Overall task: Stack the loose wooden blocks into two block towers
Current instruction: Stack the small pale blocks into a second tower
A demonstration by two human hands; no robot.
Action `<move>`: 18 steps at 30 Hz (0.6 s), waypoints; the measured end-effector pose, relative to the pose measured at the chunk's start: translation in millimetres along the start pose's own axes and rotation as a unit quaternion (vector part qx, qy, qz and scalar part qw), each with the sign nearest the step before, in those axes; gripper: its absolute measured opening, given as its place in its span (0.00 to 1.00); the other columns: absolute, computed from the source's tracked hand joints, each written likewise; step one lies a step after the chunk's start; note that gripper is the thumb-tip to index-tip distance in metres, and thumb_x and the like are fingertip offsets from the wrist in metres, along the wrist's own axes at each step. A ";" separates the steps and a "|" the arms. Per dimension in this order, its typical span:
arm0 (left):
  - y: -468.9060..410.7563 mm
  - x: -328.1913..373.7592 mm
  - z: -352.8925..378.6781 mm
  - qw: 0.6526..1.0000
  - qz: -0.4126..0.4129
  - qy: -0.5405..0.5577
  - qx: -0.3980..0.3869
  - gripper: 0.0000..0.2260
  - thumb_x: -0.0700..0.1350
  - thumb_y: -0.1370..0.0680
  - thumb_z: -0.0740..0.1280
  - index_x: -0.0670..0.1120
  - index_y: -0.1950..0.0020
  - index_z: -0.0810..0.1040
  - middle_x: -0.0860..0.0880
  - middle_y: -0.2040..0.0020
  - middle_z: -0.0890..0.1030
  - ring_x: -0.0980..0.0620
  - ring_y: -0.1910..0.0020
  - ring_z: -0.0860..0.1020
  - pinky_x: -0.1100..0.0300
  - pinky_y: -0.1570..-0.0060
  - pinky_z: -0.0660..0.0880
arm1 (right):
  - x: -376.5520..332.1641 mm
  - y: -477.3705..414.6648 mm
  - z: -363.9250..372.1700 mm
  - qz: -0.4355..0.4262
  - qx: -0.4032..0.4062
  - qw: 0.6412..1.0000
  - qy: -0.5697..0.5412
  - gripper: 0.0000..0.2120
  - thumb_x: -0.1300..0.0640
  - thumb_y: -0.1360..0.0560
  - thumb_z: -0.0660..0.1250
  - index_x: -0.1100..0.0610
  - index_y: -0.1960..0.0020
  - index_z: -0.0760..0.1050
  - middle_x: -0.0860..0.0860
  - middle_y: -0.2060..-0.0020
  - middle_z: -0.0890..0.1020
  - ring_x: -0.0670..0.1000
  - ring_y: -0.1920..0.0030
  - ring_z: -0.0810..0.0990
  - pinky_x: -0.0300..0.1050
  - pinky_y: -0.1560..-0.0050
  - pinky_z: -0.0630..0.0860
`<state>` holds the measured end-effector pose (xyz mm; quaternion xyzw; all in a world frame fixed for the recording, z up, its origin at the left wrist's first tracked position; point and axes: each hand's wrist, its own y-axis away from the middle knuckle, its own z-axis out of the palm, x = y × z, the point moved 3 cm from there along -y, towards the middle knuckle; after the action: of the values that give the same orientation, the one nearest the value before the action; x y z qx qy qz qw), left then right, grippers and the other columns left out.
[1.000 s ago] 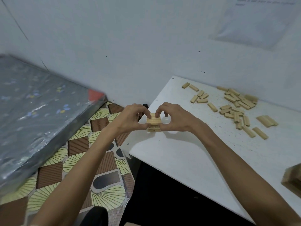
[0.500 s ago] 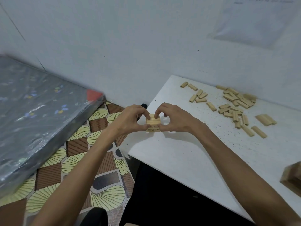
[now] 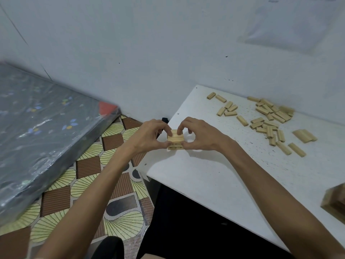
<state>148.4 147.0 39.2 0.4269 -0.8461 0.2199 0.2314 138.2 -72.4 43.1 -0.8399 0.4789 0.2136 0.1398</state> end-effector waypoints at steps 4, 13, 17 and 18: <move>0.8 0.2 0.7 1.000 -0.003 0.002 0.001 0.16 0.62 0.33 0.72 0.56 0.50 0.82 0.50 0.53 0.82 0.50 0.54 0.76 0.49 0.54 0.75 | 0.0 0.5 0.3 0.002 0.003 1.000 0.000 0.16 0.47 0.28 0.75 0.43 0.43 0.75 0.38 0.44 0.74 0.44 0.48 0.75 0.40 0.55 0.72; 3.6 -3.3 2.3 0.999 -0.020 0.019 0.020 0.24 0.63 0.34 0.73 0.55 0.42 0.81 0.53 0.52 0.80 0.54 0.53 0.77 0.60 0.56 0.74 | -0.6 2.0 1.6 0.007 0.004 1.000 -0.002 0.22 0.46 0.27 0.74 0.44 0.37 0.71 0.38 0.40 0.75 0.45 0.47 0.76 0.45 0.53 0.75; 7.0 -8.0 6.3 0.998 -0.033 0.039 0.021 0.30 0.59 0.34 0.78 0.53 0.34 0.77 0.63 0.43 0.79 0.58 0.45 0.77 0.70 0.51 0.69 | -3.5 4.8 0.9 0.018 0.012 1.000 -0.004 0.32 0.45 0.27 0.75 0.46 0.27 0.66 0.41 0.34 0.73 0.44 0.42 0.74 0.46 0.47 0.76; 7.5 -9.6 7.3 0.998 -0.038 0.039 0.019 0.31 0.56 0.33 0.80 0.52 0.33 0.76 0.62 0.42 0.80 0.58 0.44 0.77 0.69 0.50 0.70 | -3.7 4.8 1.1 0.020 0.014 1.000 -0.004 0.34 0.45 0.27 0.75 0.46 0.26 0.65 0.41 0.33 0.73 0.43 0.41 0.73 0.46 0.46 0.75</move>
<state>145.8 152.8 26.5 0.4543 -0.8154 0.2431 0.2640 132.1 -71.6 43.8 -0.8273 0.4979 0.2132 0.1493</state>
